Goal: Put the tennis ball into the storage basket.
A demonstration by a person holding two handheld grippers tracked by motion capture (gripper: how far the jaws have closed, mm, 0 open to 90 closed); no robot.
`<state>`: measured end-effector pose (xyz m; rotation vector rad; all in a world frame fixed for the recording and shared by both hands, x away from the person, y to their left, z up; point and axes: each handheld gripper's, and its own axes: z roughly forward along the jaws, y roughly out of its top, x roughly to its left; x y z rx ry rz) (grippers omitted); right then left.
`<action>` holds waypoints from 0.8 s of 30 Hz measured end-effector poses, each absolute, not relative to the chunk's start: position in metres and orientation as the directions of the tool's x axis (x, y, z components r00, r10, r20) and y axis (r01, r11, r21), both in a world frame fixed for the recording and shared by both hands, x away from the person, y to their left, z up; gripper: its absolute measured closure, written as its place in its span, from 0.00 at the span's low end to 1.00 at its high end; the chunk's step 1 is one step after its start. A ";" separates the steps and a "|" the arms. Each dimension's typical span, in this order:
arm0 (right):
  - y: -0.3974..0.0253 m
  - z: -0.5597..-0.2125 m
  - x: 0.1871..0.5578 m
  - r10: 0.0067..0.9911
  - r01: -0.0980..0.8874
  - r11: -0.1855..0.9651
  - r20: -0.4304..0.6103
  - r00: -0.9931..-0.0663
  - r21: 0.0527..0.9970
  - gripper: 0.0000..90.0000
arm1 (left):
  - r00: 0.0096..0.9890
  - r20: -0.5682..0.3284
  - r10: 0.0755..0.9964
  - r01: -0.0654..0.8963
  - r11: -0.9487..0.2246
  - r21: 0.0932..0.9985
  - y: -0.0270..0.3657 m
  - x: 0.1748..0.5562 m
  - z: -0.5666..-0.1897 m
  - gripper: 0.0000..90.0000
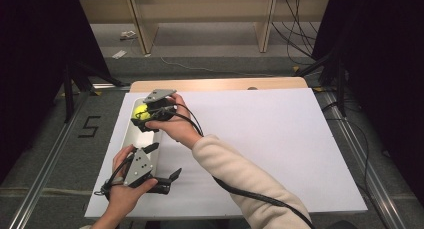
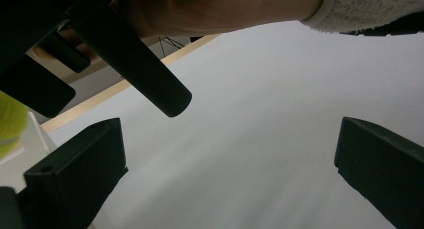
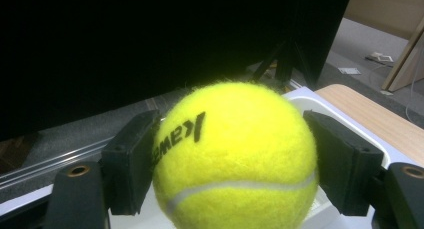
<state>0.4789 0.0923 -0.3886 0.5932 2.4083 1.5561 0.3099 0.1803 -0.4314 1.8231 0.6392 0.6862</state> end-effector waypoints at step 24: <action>0.101 -0.391 0.480 0.435 0.218 0.374 0.037 -0.900 0.901 0.30 | 0.692 0.163 0.703 0.104 -0.320 0.942 0.182 0.309 -0.431 0.00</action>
